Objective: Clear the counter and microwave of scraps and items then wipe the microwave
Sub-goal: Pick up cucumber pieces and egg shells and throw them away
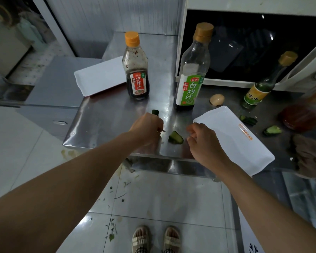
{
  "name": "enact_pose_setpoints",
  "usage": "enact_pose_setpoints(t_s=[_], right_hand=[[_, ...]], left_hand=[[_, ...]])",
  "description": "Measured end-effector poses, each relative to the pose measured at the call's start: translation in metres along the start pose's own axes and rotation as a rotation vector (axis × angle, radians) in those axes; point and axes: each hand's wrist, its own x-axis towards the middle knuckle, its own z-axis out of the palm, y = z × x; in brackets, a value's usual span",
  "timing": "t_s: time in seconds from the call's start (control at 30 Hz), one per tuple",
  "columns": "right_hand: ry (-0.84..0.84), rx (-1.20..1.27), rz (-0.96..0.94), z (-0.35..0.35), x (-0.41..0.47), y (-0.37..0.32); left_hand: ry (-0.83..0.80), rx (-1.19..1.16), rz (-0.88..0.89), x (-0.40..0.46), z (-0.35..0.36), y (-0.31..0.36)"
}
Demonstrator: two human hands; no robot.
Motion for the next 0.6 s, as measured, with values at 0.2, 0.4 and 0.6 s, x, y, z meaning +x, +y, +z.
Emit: enact_pose_setpoints(t_s=[0.2,0.4,0.6], right_hand=[[-0.004,-0.015,-0.026,0.001,0.001,-0.01],[0.0,-0.035,-0.052,0.001,0.002,-0.022],[0.01,-0.048,-0.065,0.003,0.005,-0.021]], left_hand=[[0.043,-0.049,-0.057,-0.018,-0.029,-0.013],[0.067,-0.073,-0.117,-0.037,-0.054,-0.03],[0.031,-0.024,-0.144,-0.041,-0.039,-0.042]])
